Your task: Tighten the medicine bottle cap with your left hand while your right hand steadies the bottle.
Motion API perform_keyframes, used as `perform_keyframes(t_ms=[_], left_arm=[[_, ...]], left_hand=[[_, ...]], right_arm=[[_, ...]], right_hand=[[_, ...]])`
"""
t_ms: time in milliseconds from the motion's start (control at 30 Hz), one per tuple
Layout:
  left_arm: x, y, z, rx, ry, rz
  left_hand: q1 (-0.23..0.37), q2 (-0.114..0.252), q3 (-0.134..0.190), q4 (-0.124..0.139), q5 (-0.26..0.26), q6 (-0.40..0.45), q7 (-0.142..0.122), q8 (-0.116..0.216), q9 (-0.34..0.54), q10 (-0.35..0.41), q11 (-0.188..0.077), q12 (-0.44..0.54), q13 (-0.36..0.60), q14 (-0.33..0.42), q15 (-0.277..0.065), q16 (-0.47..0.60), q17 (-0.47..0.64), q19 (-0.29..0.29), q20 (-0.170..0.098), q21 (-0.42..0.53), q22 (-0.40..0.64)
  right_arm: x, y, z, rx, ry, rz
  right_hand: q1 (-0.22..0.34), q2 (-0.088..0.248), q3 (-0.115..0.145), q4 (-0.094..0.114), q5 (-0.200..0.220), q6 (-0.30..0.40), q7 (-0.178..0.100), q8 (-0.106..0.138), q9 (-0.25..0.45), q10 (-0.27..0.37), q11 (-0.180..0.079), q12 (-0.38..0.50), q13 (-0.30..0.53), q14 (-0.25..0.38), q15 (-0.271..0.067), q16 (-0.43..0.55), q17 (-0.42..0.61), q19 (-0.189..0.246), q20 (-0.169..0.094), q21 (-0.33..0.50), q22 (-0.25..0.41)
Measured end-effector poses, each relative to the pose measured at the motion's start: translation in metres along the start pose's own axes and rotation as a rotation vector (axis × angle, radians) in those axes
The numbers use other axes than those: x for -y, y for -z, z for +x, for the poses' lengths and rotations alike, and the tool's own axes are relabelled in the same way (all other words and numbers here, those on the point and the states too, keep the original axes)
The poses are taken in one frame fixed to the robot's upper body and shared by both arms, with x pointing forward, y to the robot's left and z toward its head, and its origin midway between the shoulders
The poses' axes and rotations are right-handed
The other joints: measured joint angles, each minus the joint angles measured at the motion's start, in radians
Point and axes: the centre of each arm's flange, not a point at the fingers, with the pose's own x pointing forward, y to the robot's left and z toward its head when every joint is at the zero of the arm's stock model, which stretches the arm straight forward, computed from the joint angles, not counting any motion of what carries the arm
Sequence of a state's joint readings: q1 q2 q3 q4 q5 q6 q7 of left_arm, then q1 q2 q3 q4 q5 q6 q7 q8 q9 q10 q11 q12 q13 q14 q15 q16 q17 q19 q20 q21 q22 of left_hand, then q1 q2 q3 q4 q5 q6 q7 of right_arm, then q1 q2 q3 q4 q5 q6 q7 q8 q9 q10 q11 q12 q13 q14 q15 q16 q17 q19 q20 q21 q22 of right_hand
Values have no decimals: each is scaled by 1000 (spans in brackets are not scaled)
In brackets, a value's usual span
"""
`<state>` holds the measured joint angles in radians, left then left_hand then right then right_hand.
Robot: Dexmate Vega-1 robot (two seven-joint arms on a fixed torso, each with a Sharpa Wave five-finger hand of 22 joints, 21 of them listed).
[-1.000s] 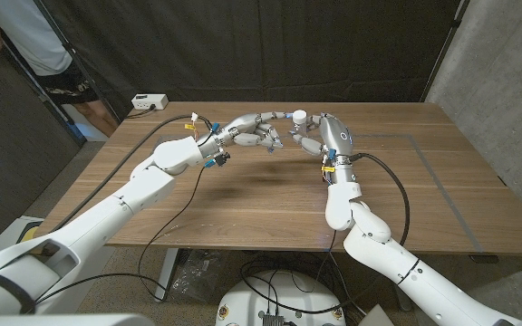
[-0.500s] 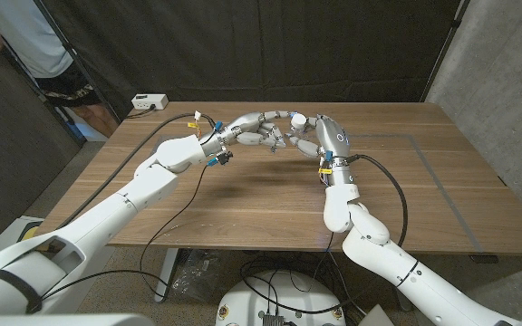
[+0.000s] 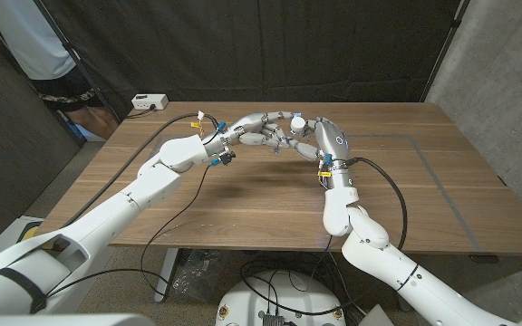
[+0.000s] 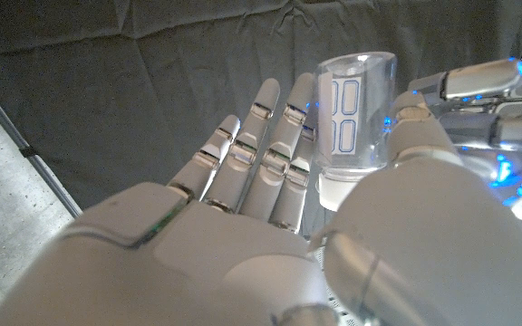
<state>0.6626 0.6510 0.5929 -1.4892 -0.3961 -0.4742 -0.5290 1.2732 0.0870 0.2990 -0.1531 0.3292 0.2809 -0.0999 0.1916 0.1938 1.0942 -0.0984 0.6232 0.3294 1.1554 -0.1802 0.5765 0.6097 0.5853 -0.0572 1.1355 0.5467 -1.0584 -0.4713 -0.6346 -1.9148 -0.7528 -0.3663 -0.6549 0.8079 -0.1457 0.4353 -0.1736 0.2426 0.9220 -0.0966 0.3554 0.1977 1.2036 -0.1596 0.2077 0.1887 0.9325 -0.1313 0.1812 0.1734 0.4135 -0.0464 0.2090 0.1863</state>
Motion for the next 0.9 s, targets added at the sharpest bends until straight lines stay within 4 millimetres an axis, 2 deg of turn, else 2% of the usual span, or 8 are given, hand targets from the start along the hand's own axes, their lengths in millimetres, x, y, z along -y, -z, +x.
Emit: perform_keyframes(t_ms=[200, 900], left_arm=[[2, 3, -6, -12, -18, -20], [6, 7, -33, -48, -168, -82]], left_hand=[[-3, -3, 8, 2, 0, 0, 0, 0, 0, -5, -5, 0, 0, 0, -1, 0, 5, -4, 4, 11, -1], [-15, -15, 23, 1, 6, -8, 0, 0, 0, -5, -5, 24, 0, 20, -2, -8, 19, -3, 4, 45, -18]], right_arm=[[2, 3, 0, -11, 0, -6], [11, 16, 6, -94, -60, -19]], right_hand=[[0, 0, 0, 0, -1, 6, 6, 3, 0, 9, 9, 12, 10, 44, -13, 15, 11, 0, 0, 0, 0], [14, -14, 0, 0, -5, 31, 31, 12, -1, 27, 27, 55, 49, 51, -17, 4, 3, -16, 5, 0, 0]])
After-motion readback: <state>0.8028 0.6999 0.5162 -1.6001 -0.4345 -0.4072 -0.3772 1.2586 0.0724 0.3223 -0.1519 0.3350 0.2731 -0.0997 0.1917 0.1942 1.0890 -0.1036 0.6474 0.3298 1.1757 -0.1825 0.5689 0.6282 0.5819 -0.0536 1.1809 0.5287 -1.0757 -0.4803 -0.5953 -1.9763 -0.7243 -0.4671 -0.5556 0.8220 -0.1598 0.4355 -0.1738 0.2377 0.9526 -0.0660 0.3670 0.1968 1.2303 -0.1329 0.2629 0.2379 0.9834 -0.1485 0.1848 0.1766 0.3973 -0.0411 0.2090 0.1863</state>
